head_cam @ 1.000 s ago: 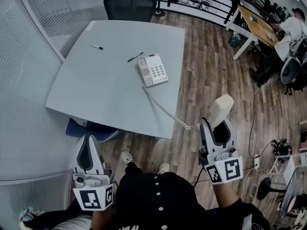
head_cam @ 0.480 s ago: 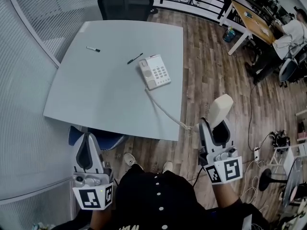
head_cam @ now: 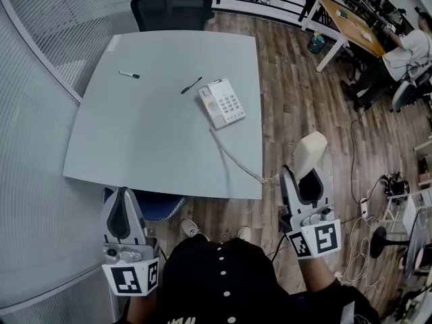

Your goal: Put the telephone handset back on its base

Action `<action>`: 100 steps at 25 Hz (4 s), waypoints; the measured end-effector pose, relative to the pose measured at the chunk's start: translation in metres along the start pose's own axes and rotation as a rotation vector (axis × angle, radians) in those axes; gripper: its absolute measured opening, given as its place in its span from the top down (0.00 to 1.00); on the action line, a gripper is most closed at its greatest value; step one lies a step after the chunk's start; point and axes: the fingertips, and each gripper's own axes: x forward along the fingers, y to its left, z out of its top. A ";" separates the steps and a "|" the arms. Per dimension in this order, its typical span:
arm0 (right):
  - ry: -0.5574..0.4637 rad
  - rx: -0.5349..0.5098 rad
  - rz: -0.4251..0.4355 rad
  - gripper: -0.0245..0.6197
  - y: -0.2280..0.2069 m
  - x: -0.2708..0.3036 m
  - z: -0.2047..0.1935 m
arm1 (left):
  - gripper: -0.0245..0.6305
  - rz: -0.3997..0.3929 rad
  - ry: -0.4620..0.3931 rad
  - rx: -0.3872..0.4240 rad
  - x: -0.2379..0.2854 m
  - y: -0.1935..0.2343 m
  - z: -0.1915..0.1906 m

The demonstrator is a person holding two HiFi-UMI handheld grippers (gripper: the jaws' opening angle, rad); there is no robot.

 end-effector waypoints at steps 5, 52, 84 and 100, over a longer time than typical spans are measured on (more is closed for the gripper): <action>-0.002 -0.001 -0.037 0.61 0.012 0.004 -0.002 | 0.94 -0.038 -0.007 -0.006 0.008 0.015 -0.003; 0.116 -0.015 -0.031 0.61 0.037 0.155 -0.059 | 0.94 -0.075 0.096 -0.031 0.095 0.100 -0.066; 0.402 -0.054 0.048 0.61 0.001 0.292 -0.197 | 0.94 -0.100 0.364 -0.136 0.140 0.074 -0.154; 0.555 -0.082 0.103 0.61 -0.001 0.339 -0.280 | 0.94 -0.077 0.452 -0.175 0.147 0.076 -0.192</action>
